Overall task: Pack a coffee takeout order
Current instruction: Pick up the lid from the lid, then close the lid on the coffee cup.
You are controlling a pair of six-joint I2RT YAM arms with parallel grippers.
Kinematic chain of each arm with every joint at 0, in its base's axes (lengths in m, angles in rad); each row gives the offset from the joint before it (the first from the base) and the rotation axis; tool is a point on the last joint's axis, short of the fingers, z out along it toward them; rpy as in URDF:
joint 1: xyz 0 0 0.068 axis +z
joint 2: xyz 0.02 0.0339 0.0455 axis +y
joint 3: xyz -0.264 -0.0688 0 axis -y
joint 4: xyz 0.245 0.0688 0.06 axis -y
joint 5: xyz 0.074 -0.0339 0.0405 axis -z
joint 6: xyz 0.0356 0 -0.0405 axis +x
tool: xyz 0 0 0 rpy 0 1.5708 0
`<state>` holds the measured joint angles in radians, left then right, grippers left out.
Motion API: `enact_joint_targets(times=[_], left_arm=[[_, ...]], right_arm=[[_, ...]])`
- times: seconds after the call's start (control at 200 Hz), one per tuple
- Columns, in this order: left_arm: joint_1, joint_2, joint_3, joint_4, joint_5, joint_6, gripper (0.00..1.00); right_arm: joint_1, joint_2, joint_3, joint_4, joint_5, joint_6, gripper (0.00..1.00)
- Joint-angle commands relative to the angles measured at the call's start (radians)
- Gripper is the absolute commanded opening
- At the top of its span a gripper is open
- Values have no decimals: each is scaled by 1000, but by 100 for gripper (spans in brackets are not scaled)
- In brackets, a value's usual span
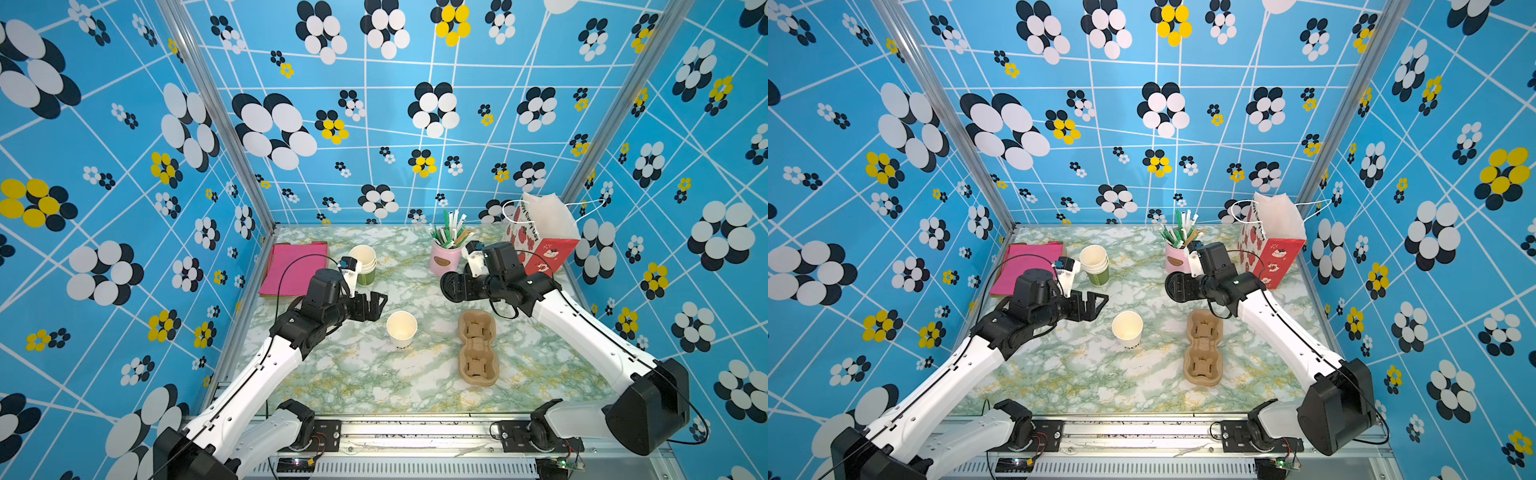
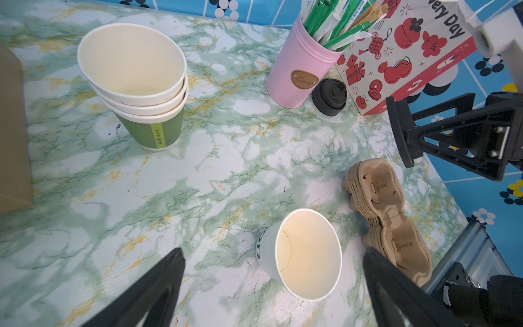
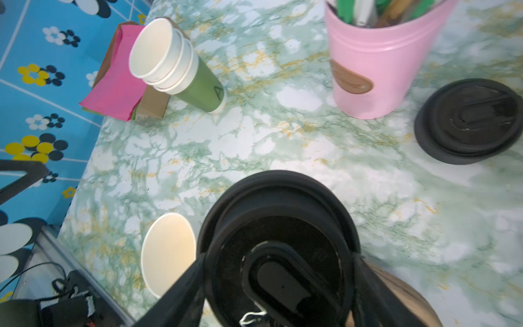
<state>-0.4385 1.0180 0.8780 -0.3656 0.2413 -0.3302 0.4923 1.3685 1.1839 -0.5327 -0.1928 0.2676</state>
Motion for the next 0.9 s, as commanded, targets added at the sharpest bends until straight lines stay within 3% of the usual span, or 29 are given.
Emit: enact_joint_targets(times=[0.0, 0.575, 0.899], left_arm=[[4, 7, 32, -38, 40, 51, 99], [69, -53, -19, -24, -13, -24, 99], [145, -91, -48, 1, 70, -46, 99]], right_arm=[[52, 20, 59, -58, -52, -61, 75], [226, 110, 134, -110, -83, -156, 75], [296, 191, 202, -204, -40, -233, 75]])
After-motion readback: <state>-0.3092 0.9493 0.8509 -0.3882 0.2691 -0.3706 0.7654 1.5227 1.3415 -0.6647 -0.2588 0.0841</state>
